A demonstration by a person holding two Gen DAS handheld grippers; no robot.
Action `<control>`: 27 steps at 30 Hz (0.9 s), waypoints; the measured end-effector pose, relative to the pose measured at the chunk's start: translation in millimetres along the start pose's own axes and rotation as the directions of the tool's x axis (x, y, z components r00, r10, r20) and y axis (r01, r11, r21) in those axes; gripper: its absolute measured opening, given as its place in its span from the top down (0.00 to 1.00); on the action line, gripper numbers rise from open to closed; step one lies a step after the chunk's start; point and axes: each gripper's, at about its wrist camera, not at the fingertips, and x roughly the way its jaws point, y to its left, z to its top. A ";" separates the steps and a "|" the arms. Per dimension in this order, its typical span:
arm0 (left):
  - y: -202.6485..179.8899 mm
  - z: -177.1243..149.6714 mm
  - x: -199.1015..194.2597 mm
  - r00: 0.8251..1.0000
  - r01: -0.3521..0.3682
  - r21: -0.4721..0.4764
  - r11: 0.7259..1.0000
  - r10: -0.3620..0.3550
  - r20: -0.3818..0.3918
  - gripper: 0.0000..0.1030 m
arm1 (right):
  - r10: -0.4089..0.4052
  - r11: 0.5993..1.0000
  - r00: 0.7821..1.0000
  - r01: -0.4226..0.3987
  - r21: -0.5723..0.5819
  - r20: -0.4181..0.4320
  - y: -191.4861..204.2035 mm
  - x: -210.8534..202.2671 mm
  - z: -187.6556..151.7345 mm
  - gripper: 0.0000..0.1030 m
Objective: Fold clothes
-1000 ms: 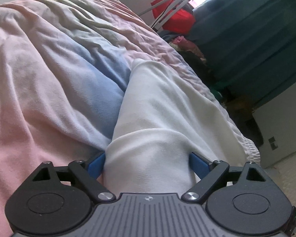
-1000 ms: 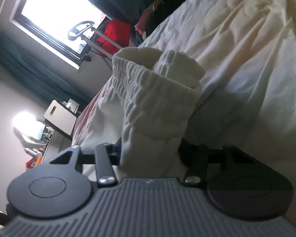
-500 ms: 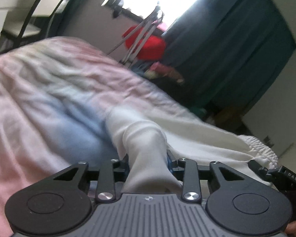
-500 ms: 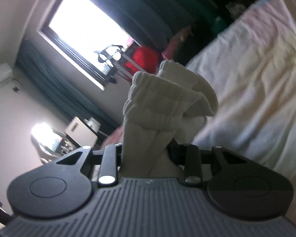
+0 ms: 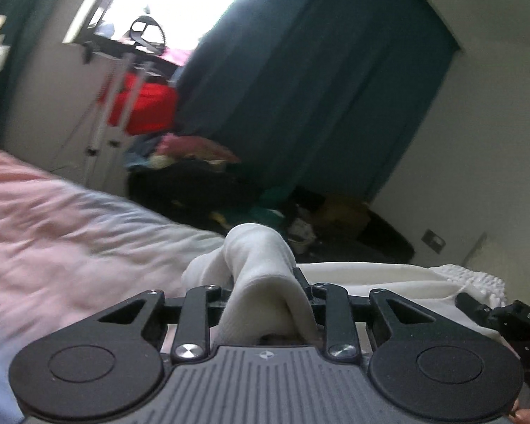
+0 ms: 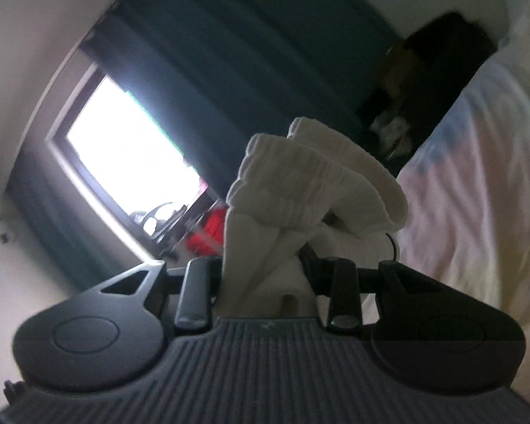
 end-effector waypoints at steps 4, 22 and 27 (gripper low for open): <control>-26.8 -13.7 64.5 0.999 0.013 0.045 0.999 -0.011 -0.050 0.72 | -0.064 0.998 0.997 0.064 0.003 0.051 -40.2 16.1 19.5 0.66; 8.4 -156.0 85.2 0.981 -0.006 0.314 0.950 0.067 -0.185 0.46 | -0.291 0.933 0.943 0.317 0.169 -0.160 -176.0 -38.5 -82.6 0.61; -9.3 -132.5 33.6 0.984 0.008 0.335 0.942 0.052 -0.170 0.44 | -0.398 0.882 0.879 0.445 0.154 -0.262 -146.9 -57.5 -58.0 0.60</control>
